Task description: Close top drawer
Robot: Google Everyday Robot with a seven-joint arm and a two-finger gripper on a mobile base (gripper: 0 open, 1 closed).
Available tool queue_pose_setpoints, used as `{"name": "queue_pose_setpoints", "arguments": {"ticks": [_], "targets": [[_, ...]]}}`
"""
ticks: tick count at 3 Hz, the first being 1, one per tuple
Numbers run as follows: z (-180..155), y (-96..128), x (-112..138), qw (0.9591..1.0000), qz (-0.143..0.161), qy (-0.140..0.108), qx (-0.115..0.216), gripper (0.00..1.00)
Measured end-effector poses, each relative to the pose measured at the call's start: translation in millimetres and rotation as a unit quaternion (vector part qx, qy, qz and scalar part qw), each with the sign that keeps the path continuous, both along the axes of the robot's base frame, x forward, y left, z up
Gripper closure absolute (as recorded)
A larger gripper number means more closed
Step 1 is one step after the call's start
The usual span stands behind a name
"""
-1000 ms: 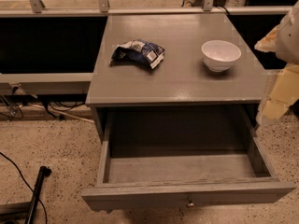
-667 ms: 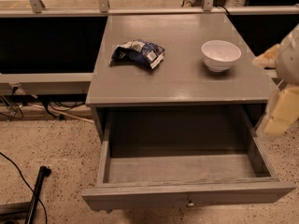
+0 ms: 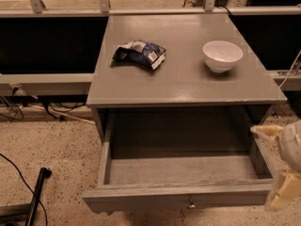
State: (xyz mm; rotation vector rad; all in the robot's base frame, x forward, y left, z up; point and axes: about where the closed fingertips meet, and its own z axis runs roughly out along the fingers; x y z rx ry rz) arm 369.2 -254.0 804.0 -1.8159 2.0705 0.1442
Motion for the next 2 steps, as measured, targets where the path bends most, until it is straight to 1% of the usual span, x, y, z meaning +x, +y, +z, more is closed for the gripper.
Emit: {"name": "queue_pose_setpoints", "arguments": {"ticks": [1,2], "targets": [[-71,-20,-36,0.9992,0.007,0.039,0.005,0.18],[-110,-34,-62,0.9980,0.003,0.062,0.010,0.41]]}}
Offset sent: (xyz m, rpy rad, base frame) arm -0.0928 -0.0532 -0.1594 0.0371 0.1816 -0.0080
